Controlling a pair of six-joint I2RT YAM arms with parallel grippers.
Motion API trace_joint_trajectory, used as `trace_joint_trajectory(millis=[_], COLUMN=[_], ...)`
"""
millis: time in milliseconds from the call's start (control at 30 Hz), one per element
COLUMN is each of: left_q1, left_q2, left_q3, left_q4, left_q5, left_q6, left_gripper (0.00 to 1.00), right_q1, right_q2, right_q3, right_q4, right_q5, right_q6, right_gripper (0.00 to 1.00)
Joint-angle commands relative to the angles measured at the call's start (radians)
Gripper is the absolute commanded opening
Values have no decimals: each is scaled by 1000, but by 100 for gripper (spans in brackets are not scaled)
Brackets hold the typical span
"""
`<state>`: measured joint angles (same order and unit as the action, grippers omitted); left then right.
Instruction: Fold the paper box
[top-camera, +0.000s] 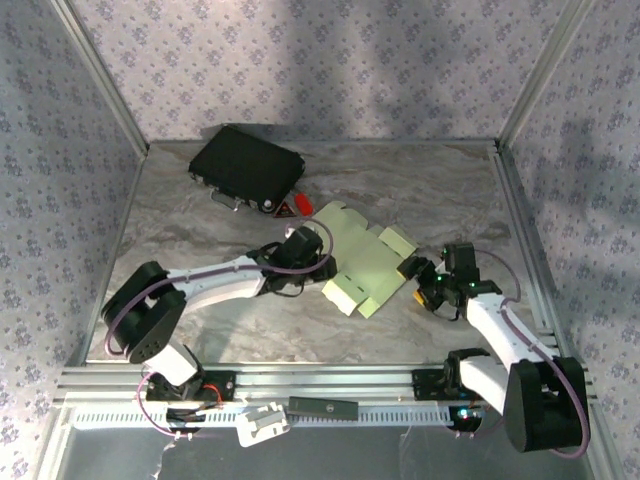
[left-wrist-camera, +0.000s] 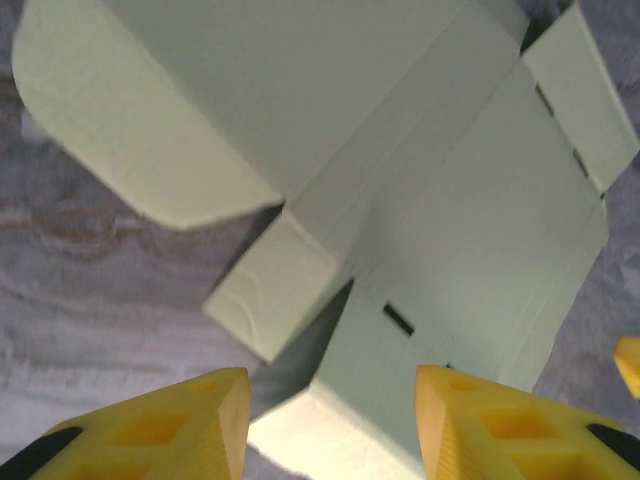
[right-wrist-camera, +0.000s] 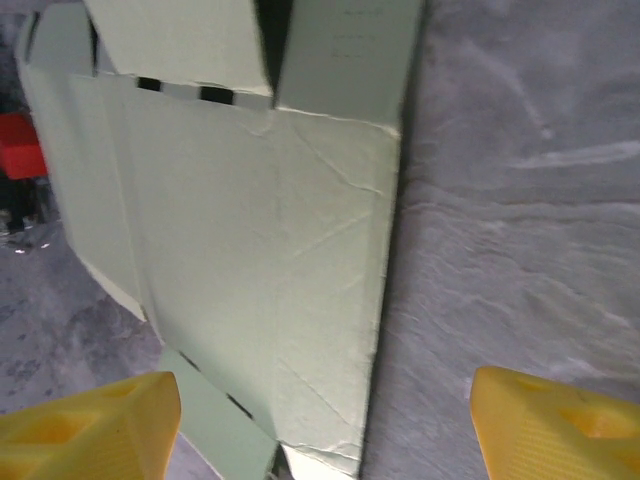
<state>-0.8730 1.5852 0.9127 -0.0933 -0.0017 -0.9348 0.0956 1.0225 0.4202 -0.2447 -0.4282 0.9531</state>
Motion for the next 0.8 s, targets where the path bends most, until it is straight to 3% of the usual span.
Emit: trace_joint_trajectory(millis=[0,267,767], left_q1=[52,148,122], left_q2=[38,171,305], left_q3=[54,159,142], left_q4=[-7,-25,67], left_q5=[38,76,103], left_q6=[47,106,65], left_gripper=[46,40,33], right_q1=[-5,-11,-5], right_q2=[26,115,264], right_q3=[-12,-44,-44], right_q4=[103,194,410], right_q5=[-48,-61,-151], right_q6=[6,0,18], right_gripper=[77,75,74])
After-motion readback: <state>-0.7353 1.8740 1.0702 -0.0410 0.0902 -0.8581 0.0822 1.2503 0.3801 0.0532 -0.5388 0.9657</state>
